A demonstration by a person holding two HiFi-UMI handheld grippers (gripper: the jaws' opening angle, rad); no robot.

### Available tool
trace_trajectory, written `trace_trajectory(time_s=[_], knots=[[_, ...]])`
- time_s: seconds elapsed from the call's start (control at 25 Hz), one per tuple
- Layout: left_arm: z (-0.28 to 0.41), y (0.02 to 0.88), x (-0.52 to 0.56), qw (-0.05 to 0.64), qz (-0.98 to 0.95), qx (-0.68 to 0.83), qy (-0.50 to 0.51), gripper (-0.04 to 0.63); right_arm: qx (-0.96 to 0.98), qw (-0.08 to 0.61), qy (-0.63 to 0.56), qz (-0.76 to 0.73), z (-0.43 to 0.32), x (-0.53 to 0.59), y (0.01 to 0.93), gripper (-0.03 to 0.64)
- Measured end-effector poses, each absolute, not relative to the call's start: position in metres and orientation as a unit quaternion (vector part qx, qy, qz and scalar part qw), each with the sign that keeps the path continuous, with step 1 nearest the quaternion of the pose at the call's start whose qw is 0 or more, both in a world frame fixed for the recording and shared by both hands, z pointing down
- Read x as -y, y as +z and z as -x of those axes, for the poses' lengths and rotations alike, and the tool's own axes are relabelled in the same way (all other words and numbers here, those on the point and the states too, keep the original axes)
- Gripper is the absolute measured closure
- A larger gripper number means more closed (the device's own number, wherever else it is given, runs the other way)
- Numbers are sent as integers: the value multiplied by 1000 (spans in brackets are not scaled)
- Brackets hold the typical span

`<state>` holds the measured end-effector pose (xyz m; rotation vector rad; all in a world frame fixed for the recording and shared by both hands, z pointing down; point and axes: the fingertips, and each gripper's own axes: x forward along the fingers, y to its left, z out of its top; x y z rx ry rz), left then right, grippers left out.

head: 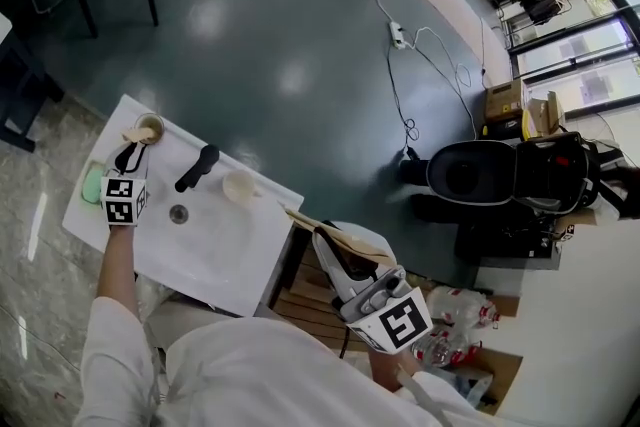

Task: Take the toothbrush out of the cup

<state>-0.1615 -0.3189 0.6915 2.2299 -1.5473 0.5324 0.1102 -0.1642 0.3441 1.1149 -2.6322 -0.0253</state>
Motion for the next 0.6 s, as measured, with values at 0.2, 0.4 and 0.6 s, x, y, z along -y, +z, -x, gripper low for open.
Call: trace_trajectory(time_s=[0.2, 0.4, 0.6], knots=[[164, 697, 327, 195, -784, 558, 188, 461, 910, 145, -8, -389, -112, 165, 344, 577], [164, 696, 337, 193, -781, 565, 182, 406, 909, 145, -8, -391, -113, 165, 343, 577], [171, 697, 344, 201, -767, 582, 181, 346, 907, 146, -7, -395, -115, 165, 343, 577]])
